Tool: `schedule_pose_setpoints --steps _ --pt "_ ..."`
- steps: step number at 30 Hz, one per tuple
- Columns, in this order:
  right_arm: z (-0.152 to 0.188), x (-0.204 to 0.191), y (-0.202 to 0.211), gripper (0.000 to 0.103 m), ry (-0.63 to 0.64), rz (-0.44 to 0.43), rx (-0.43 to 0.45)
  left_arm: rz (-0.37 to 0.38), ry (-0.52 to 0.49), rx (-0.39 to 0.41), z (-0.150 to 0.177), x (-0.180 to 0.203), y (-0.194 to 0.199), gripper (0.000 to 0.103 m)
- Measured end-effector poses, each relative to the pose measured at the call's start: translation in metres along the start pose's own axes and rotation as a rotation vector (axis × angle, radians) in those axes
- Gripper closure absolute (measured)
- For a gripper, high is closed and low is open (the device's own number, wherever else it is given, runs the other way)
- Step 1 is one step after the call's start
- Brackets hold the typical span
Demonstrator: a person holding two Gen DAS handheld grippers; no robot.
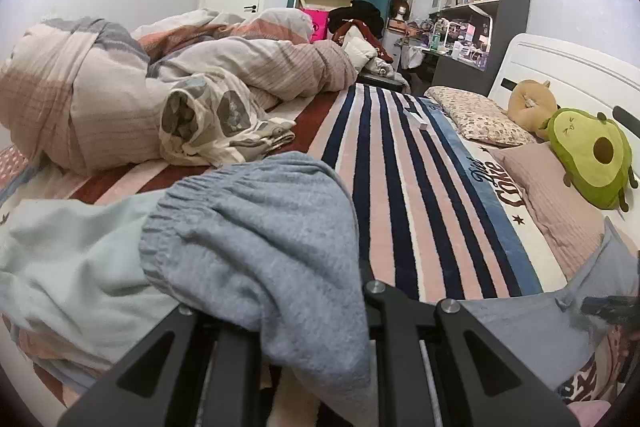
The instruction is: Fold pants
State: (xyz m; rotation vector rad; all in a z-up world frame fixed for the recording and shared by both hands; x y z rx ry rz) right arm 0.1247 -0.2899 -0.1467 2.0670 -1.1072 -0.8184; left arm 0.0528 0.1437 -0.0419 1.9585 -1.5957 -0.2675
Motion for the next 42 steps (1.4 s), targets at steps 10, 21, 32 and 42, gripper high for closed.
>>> schedule_pose_setpoints --steps 10,21,32,42 --pt "-0.034 0.022 -0.009 0.069 -0.018 0.185 0.114 0.069 -0.054 0.004 0.000 0.024 0.000 0.092" --pt "-0.006 -0.001 0.057 0.063 -0.071 0.081 0.220 0.364 -0.285 -0.124 0.042 0.180 -0.017 0.092" --pt "0.010 -0.012 0.066 0.061 -0.094 0.034 0.213 0.595 -0.391 -0.449 0.121 0.223 -0.036 0.041" --pt "-0.019 -0.072 0.041 0.040 0.018 -0.053 0.181 0.408 -0.292 -0.230 0.082 0.116 0.027 0.032"
Point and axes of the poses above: each gripper's, at about its wrist camera, not at the fingertips, and y roughly against the way its jaws point, x to its right, z to its underside, the point moved 4 cm from there along -y, roughly the way its jaws point, and after that the axes turned 4 degrees about y, right-handed, at the moved point
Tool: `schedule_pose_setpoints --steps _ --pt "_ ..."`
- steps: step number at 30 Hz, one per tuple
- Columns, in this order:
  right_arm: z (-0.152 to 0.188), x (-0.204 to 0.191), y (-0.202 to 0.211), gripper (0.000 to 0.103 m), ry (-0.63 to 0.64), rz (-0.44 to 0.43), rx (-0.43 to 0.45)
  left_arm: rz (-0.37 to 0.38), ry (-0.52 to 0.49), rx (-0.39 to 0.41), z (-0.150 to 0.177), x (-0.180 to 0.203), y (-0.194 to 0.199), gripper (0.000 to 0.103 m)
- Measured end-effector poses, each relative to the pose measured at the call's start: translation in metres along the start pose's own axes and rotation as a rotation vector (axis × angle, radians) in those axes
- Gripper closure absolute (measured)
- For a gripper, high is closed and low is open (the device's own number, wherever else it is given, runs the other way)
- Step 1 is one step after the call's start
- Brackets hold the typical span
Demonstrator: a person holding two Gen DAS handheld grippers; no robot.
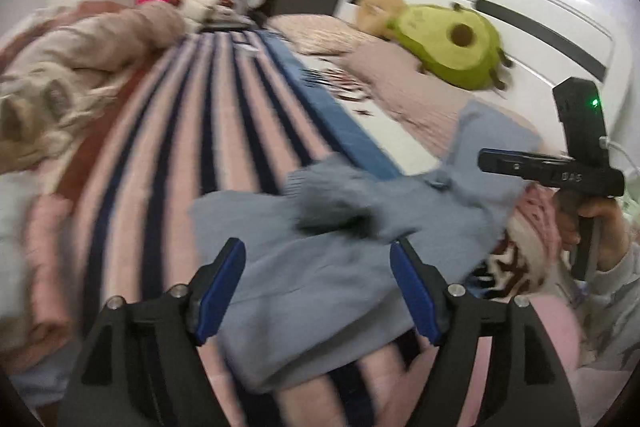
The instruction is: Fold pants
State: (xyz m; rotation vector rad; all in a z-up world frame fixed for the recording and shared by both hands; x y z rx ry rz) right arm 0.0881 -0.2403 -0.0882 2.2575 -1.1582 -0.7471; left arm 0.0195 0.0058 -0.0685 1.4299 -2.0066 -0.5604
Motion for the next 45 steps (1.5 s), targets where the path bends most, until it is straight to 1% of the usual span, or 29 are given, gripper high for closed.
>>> schedule_pose_setpoints --steps 1,2,3,5,8,9,12,13,14,15,17,20,23,25,28,30,31,32,33,34,35,37,38,39,40,41,42,44,45 --pt "-0.004 -0.008 -0.007 0.035 0.014 -0.009 -0.008 -0.034 0.015 0.009 0.005 -0.010 0.005 0.032" --pt "-0.008 -0.017 -0.015 0.034 0.029 -0.020 -0.016 -0.052 0.029 0.013 0.009 -0.018 0.007 0.032" --pt "-0.014 -0.031 -0.027 0.031 0.053 -0.041 -0.032 -0.058 0.043 0.016 0.013 -0.025 0.008 0.032" --pt "-0.022 -0.051 -0.046 0.022 0.094 -0.065 -0.062 -0.044 0.086 0.028 0.023 -0.040 0.013 0.032" --pt "-0.030 -0.086 -0.086 0.020 0.189 -0.107 -0.128 0.014 0.159 0.032 0.038 -0.056 0.007 0.032" --pt "-0.031 -0.095 -0.102 0.020 0.210 -0.114 -0.158 0.016 0.167 0.030 0.041 -0.055 0.002 0.032" --pt "-0.025 -0.108 -0.144 0.021 0.251 -0.092 -0.263 0.032 0.203 0.027 0.052 -0.059 -0.005 0.032" --pt "-0.022 -0.108 -0.150 0.033 0.260 -0.079 -0.274 0.039 0.211 0.028 0.053 -0.061 -0.006 0.032" --pt "-0.021 -0.107 -0.151 0.048 0.265 -0.064 -0.271 0.047 0.217 0.029 0.054 -0.062 -0.007 0.032" --pt "-0.020 -0.103 -0.149 0.052 0.255 -0.053 -0.260 0.054 0.225 0.031 0.056 -0.063 -0.009 0.032" --pt "-0.018 -0.090 -0.135 0.075 0.199 -0.033 -0.221 0.060 0.239 0.038 0.055 -0.065 -0.014 0.032" --pt "-0.009 -0.073 -0.112 0.077 0.132 -0.024 -0.193 0.065 0.259 0.031 0.054 -0.063 -0.023 0.032" --pt "0.010 -0.056 -0.090 0.080 0.036 -0.028 -0.169 0.080 0.257 0.018 0.054 -0.055 -0.027 0.032" --pt "0.032 -0.046 -0.080 0.080 -0.005 -0.034 -0.188 0.079 0.233 0.008 0.054 -0.047 -0.028 0.032" --pt "0.059 -0.039 -0.074 0.080 -0.030 -0.045 -0.231 0.066 0.209 -0.006 0.054 -0.037 -0.028 0.032" --pt "0.066 -0.034 -0.065 0.077 -0.065 -0.073 -0.221 0.059 0.200 -0.010 0.052 -0.034 -0.028 0.032" --pt "0.065 -0.031 -0.059 0.073 -0.083 -0.082 -0.201 0.052 0.195 -0.008 0.050 -0.032 -0.027 0.032" --pt "0.063 -0.029 -0.054 0.060 -0.088 -0.082 -0.185 0.044 0.191 -0.006 0.048 -0.030 -0.026 0.032" --pt "0.059 -0.026 -0.048 0.051 -0.090 -0.075 -0.160 0.042 0.188 -0.005 0.046 -0.029 -0.026 0.032" --pt "0.056 -0.024 -0.044 0.037 -0.090 -0.078 -0.142 0.039 0.185 -0.003 0.044 -0.026 -0.027 0.032" --pt "0.053 -0.024 -0.042 0.031 -0.092 -0.088 -0.126 0.038 0.184 -0.003 0.043 -0.025 -0.027 0.032" --pt "0.049 -0.017 -0.045 0.031 -0.113 -0.100 -0.116 0.019 0.184 -0.009 0.041 -0.024 -0.032 0.032" --pt "0.048 -0.013 -0.048 0.033 -0.126 -0.092 -0.111 0.003 0.187 -0.014 0.041 -0.024 -0.034 0.032" --pt "0.047 -0.011 -0.051 0.038 -0.135 -0.080 -0.101 -0.007 0.190 -0.018 0.041 -0.024 -0.036 0.032" --pt "0.046 -0.010 -0.052 0.062 -0.137 -0.076 -0.087 -0.013 0.191 -0.017 0.041 -0.024 -0.036 0.032" --pt "0.046 -0.010 -0.053 0.081 -0.136 -0.070 -0.074 -0.017 0.191 -0.018 0.041 -0.024 -0.036 0.032" --pt "0.048 -0.008 -0.052 0.082 -0.132 -0.055 -0.062 -0.018 0.191 -0.020 0.041 -0.023 -0.036 0.032" --pt "0.054 -0.005 -0.051 0.092 -0.131 -0.058 -0.061 -0.031 0.187 -0.030 0.042 -0.023 -0.036 0.032" --pt "0.060 -0.004 -0.051 0.092 -0.138 -0.063 -0.072 -0.034 0.184 -0.034 0.043 -0.023 -0.036 0.032"
Point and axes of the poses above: each gripper's, at about its wrist camera, not at the fingertips, and y roughly against the way its jaws point, x to its right, z to its underside, the point moved 4 cm from there along -y, roughly the way its jaws point, and after that the axes turned 4 degrees about y, right-handed, at the moved point
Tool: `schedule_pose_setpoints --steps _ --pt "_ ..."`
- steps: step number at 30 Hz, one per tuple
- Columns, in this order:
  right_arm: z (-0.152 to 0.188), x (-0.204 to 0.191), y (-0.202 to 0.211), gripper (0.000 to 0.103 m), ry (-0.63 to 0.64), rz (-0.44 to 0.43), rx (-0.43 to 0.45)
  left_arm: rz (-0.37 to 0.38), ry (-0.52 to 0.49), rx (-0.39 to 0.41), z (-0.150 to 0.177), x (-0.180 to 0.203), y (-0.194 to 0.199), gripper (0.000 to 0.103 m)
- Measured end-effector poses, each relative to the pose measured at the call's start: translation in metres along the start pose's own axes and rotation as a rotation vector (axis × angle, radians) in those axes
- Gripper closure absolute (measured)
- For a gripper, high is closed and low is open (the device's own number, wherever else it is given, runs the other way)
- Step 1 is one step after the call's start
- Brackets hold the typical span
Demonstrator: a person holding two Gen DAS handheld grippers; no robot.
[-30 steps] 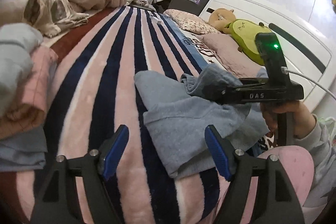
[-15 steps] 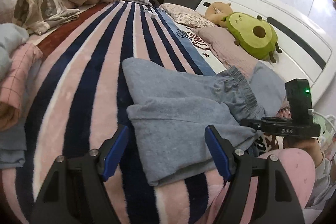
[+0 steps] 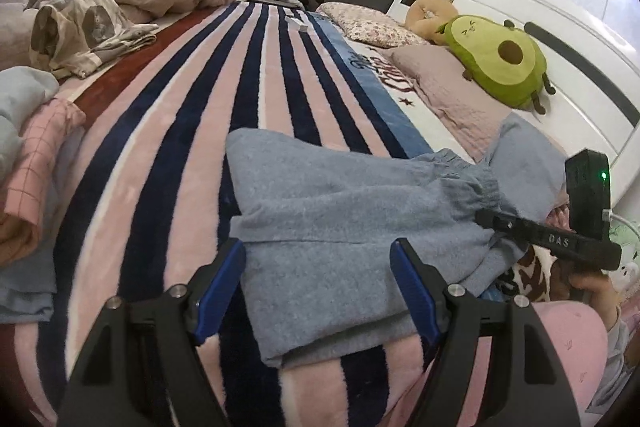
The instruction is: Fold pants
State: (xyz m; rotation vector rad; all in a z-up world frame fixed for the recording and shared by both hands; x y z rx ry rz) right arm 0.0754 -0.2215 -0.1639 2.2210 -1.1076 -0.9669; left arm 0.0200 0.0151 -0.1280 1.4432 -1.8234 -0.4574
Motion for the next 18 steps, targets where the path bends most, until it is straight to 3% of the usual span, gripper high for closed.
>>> schedule_pose_setpoints --steps 6,10,13,15,17,18 --pt "0.021 0.007 0.009 0.094 -0.039 -0.026 -0.003 -0.012 -0.006 -0.033 0.008 0.001 -0.003 0.032" --pt "0.015 0.008 0.030 0.084 -0.034 0.006 0.036 -0.023 -0.014 -0.006 0.002 0.002 0.005 0.032" --pt "0.002 0.026 0.073 0.047 -0.046 0.099 0.158 -0.030 -0.020 0.023 -0.006 0.001 0.016 0.032" --pt "-0.006 0.049 0.109 0.041 -0.105 0.180 0.248 -0.041 -0.034 0.042 -0.011 0.001 0.021 0.032" --pt "-0.009 0.077 0.139 0.028 -0.191 0.253 0.319 -0.056 -0.028 0.064 -0.019 0.000 0.026 0.032" --pt "-0.008 0.091 0.152 0.028 -0.222 0.297 0.344 -0.055 -0.023 0.067 -0.022 -0.001 0.027 0.032"
Point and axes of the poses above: each gripper's, at about its wrist camera, not at the fingertips, and y roughly against the way its jaws point, x to its right, z to its underside, the point moved 4 cm from there along -y, roughly the way its jaws point, and after that the axes turned 4 degrees about y, right-handed, at the moved point
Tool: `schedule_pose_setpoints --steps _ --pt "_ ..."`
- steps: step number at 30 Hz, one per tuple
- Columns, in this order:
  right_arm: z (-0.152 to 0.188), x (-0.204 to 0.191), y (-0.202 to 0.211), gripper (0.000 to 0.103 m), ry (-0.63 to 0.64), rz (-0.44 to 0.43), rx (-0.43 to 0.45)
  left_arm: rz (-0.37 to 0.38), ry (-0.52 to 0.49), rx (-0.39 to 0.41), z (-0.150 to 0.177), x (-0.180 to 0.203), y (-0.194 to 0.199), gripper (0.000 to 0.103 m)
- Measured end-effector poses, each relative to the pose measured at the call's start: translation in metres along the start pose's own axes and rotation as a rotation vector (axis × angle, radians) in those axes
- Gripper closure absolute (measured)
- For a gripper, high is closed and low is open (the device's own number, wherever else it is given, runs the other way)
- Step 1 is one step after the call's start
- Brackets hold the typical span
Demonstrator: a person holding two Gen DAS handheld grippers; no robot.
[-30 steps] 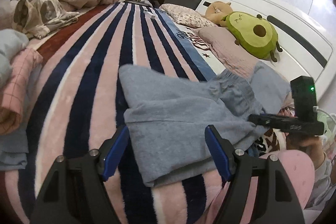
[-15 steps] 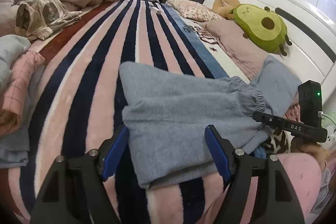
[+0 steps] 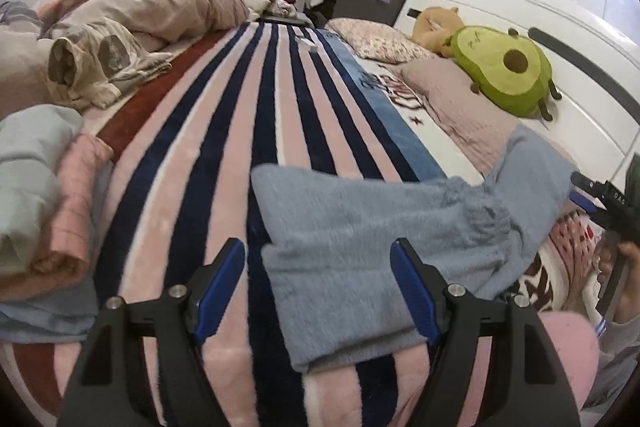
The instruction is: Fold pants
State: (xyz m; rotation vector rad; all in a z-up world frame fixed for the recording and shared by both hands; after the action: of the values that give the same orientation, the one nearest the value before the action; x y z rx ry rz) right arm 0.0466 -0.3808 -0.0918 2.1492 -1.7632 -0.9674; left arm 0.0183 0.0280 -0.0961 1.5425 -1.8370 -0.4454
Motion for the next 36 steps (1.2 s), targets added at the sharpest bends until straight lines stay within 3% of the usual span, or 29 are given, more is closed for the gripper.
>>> schedule_pose_setpoints --steps 2,6,10,14,15,16,17,19,26,32,36 --pt "-0.010 0.028 0.008 0.028 -0.023 0.109 0.039 0.006 0.007 0.010 -0.006 0.001 0.002 0.032" --pt "-0.015 0.061 0.000 0.028 -0.040 0.204 0.046 -0.002 0.008 0.016 -0.011 0.003 0.003 0.032" --pt "-0.017 0.064 -0.021 0.032 -0.015 0.134 0.059 -0.020 0.016 0.016 -0.014 0.004 0.000 0.032" --pt "-0.025 0.064 -0.034 0.037 0.034 0.136 0.111 -0.039 0.020 0.008 -0.014 0.003 -0.004 0.032" --pt "-0.026 0.062 -0.037 0.042 0.057 0.148 0.124 -0.044 0.024 0.006 -0.014 0.002 -0.006 0.032" --pt "-0.028 0.060 -0.039 0.056 0.067 0.162 0.130 -0.046 0.025 0.004 -0.014 0.002 -0.006 0.032" --pt "-0.027 0.058 -0.038 0.078 0.076 0.175 0.135 -0.047 0.025 0.003 -0.014 0.003 -0.007 0.032" --pt "-0.032 0.056 -0.042 0.095 0.102 0.190 0.129 -0.048 0.027 0.006 -0.014 0.002 -0.007 0.032" --pt "-0.046 0.017 -0.030 0.096 0.135 0.064 0.185 -0.035 0.062 0.053 -0.017 -0.005 0.007 0.032" --pt "-0.054 -0.080 -0.033 0.097 0.288 -0.110 0.184 -0.024 0.086 0.090 -0.011 -0.021 0.029 0.032" --pt "-0.036 -0.158 -0.050 0.097 0.410 -0.257 0.118 -0.012 0.105 0.114 -0.004 -0.035 0.044 0.032"
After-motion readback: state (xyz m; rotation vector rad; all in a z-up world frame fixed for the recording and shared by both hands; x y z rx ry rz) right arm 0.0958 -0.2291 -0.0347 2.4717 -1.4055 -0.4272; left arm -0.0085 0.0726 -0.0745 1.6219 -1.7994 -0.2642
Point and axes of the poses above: each gripper's, at about its wrist camera, not at the fingertips, and y roughly against the way its jaws point, x to its right, z to its underside, the point moved 4 cm from there along -y, roughly the way its jaws point, and after that the axes turned 4 degrees about y, right-handed, at the moved point
